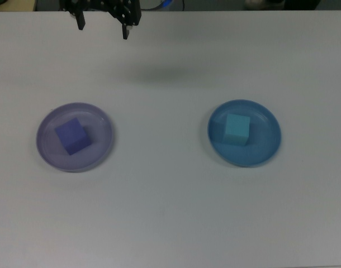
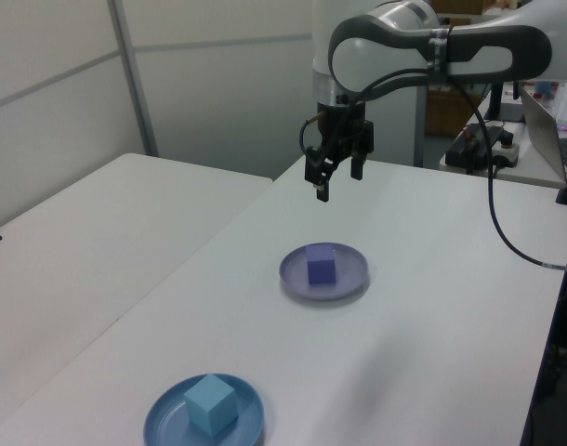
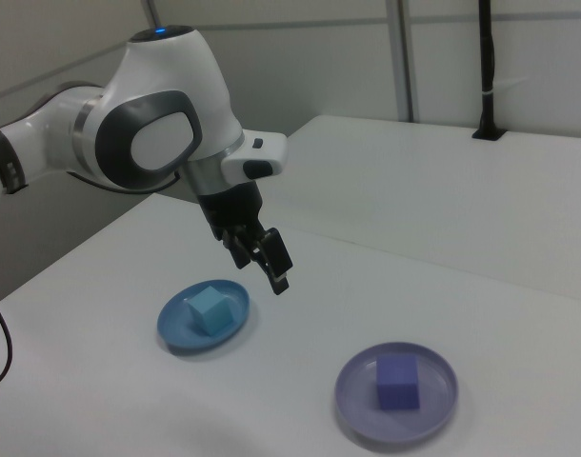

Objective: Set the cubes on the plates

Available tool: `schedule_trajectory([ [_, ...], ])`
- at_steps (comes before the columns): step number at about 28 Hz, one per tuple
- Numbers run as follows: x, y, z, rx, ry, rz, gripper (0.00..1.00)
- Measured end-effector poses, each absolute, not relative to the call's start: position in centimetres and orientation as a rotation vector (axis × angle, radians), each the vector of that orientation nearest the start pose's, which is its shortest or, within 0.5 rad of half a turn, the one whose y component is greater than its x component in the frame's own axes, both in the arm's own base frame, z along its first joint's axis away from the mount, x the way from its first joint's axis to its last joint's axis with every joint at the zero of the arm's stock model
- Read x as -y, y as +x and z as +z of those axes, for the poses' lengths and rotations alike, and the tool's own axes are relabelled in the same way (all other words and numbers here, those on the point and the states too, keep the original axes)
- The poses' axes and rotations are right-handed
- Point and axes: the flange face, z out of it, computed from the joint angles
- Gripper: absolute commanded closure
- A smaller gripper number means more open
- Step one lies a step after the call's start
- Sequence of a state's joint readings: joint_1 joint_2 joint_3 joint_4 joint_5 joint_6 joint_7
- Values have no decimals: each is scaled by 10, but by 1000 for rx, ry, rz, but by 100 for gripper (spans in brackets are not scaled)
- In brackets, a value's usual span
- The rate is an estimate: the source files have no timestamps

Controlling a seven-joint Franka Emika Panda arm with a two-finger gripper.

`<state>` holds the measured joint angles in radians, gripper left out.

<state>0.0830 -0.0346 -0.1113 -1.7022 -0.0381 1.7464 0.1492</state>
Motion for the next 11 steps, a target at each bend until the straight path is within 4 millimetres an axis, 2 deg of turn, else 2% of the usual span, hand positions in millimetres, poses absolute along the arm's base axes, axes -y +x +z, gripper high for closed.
schedule_trajectory([
  [11, 20, 559, 601, -280, -3136, -138, 0],
])
